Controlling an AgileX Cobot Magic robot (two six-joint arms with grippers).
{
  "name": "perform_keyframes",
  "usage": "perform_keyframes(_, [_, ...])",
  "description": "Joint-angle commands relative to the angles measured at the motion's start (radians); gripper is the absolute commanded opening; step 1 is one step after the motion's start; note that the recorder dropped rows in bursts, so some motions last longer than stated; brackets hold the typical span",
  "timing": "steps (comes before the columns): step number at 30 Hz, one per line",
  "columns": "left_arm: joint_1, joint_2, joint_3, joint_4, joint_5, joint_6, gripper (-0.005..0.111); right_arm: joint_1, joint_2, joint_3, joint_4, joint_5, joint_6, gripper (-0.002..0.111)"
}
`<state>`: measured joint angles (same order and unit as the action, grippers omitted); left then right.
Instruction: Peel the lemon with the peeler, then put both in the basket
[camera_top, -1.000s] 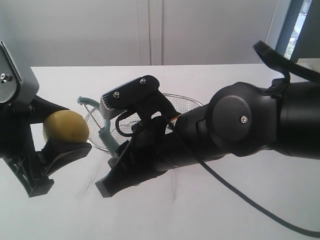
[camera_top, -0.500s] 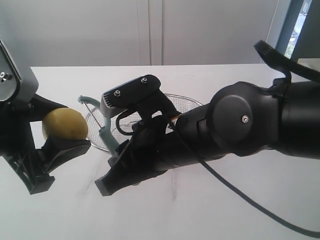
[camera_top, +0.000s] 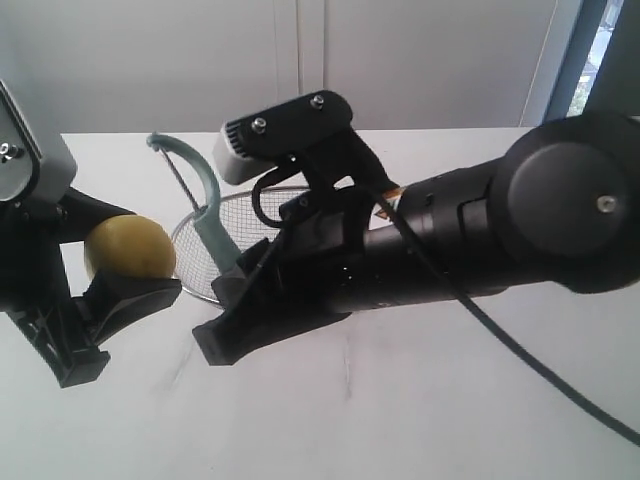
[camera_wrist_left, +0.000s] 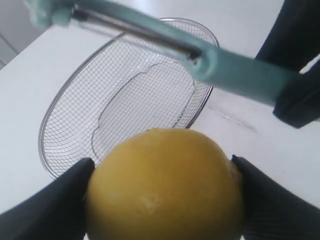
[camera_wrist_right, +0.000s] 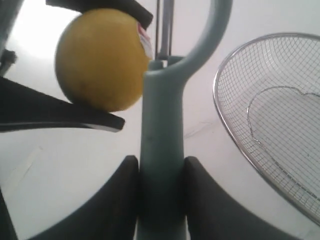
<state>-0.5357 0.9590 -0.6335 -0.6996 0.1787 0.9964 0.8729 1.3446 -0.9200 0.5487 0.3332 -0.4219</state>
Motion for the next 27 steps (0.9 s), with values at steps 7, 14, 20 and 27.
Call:
perform_keyframes(7, [-0.008, -0.004, 0.005, -0.016, 0.004, -0.057, 0.0, 0.004, -0.18, 0.004, -0.675, 0.149, 0.575, 0.0])
perform_keyframes(14, [-0.008, -0.004, 0.005, -0.021, 0.006, -0.059, 0.0, 0.004, -0.135, 0.004, -0.725, 0.152, 0.63, 0.0])
perform_keyframes(20, [-0.008, -0.004, 0.005, -0.025, 0.006, -0.059, 0.0, 0.004, -0.022, 0.004, -0.703, 0.057, 0.63, 0.0])
perform_keyframes(27, [-0.008, -0.004, 0.005, -0.025, 0.006, -0.059, 0.0, 0.006, 0.077, 0.004, -0.667, -0.003, 0.628, 0.0])
